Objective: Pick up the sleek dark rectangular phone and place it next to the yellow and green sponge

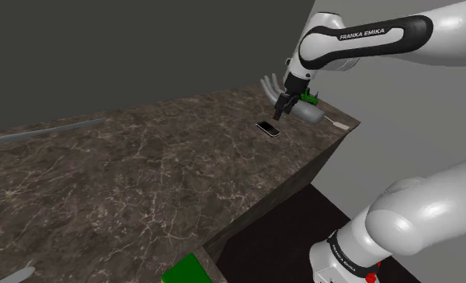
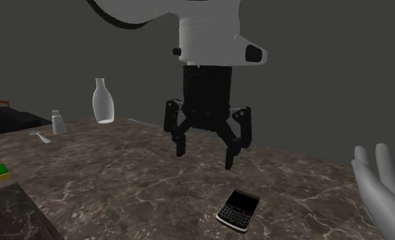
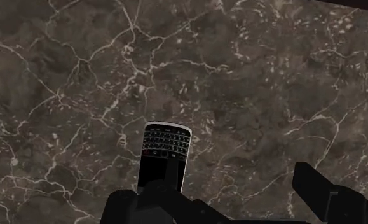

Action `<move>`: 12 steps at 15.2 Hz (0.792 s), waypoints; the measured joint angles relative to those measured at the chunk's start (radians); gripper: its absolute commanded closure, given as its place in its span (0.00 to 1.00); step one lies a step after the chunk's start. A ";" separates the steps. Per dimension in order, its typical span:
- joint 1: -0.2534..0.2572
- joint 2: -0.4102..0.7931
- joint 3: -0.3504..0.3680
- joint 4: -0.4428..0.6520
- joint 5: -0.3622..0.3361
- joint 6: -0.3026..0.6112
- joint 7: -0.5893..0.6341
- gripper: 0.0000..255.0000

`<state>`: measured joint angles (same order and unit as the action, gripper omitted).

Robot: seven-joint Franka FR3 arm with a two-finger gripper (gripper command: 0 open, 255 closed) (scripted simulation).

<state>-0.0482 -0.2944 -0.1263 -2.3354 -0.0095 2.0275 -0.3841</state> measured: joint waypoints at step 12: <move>-0.024 0.364 -0.057 0.154 0.072 0.170 -0.145 0.00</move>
<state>-0.0721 0.0699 -0.1835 -2.1809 0.0627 2.1971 -0.5287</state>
